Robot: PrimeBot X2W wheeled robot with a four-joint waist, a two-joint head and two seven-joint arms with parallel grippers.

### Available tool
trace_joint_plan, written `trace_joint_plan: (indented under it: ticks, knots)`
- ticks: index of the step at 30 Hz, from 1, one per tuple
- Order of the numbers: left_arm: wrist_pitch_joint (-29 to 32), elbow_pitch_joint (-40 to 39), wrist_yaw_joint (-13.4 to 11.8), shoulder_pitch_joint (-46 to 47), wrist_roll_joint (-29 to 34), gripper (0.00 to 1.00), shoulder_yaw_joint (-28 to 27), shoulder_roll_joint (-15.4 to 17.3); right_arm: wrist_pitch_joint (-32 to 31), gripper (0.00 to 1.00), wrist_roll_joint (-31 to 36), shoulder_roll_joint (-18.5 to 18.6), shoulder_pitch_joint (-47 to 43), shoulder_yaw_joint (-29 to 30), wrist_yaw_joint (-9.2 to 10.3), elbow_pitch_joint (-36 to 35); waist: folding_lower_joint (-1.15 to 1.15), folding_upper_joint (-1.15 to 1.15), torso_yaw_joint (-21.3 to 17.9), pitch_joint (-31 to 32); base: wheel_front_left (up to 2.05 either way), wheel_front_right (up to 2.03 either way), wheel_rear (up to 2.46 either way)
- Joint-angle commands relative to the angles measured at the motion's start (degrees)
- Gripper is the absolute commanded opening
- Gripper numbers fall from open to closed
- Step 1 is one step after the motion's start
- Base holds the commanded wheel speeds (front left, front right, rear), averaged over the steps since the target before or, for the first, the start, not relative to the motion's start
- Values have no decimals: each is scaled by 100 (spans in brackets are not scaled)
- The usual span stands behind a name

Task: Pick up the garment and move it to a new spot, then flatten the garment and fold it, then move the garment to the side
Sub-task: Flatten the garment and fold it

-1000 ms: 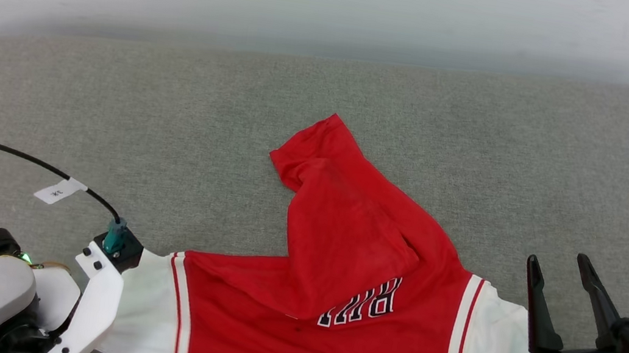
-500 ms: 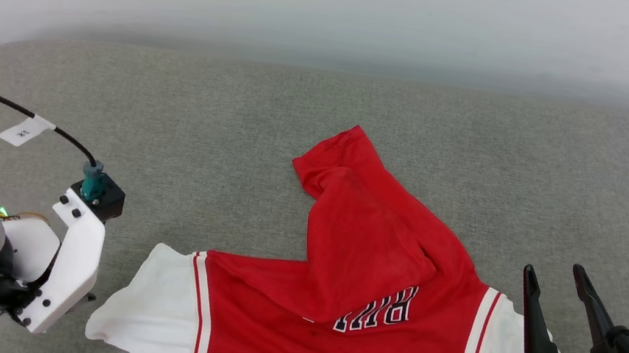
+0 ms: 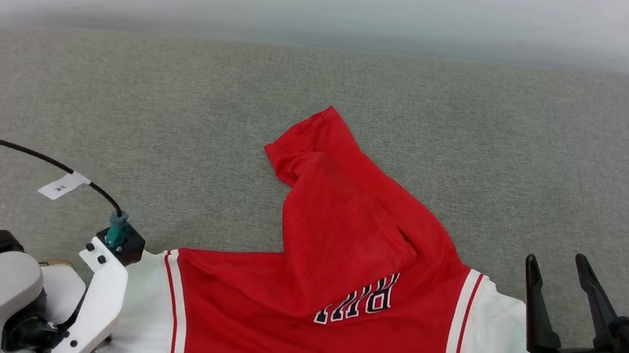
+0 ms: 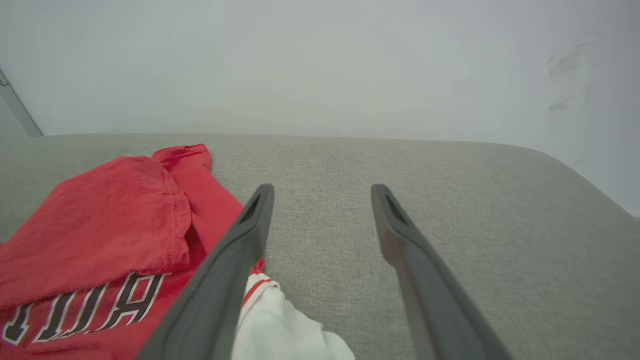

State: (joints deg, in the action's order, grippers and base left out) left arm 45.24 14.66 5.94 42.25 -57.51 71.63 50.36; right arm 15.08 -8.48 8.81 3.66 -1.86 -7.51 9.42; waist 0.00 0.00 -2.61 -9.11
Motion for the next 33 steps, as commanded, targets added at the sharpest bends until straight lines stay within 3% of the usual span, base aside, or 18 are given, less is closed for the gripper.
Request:
trace_joint_plan:
  ticks: [1,3,4,5,12,15,19,27,31,33]
  knots:
    - [-24,36,15,-101,61,100,27,-45,12,100,-16,24,89,6,4,-6,0,0,-23,-19,0,0,0]
    - [96,131,52,-216,160,100,100,-132,12,100,-16,36,74,22,4,3,0,0,-36,-6,0,0,0]
    - [113,155,67,-253,183,16,122,-156,13,100,-5,50,91,36,4,-46,0,0,-41,7,0,0,0]
    - [118,176,89,-301,133,0,135,-180,12,100,8,71,116,30,4,-81,0,0,-49,27,0,0,0]
    - [-1,52,134,-183,70,0,112,-105,-33,100,11,536,460,171,4,-172,0,0,60,301,0,0,0]
    - [-70,-63,138,-83,74,0,105,-74,-453,100,-37,909,611,49,4,-145,0,0,146,416,0,0,0]
    - [-164,-332,137,14,117,0,109,-5,-1703,100,-429,1806,784,-626,4,-153,0,0,235,501,0,0,0]
    - [-298,-671,138,97,248,0,115,66,-4684,100,-2250,3704,1154,-2326,4,-814,0,0,409,502,0,0,0]
    - [-374,-687,140,124,311,0,119,22,-5713,100,-2959,4233,1413,-2861,4,-945,0,0,512,421,0,0,0]
    - [-424,-691,140,177,348,0,115,-27,-6002,100,-3200,4303,1539,-3064,4,-899,0,0,576,360,0,0,0]
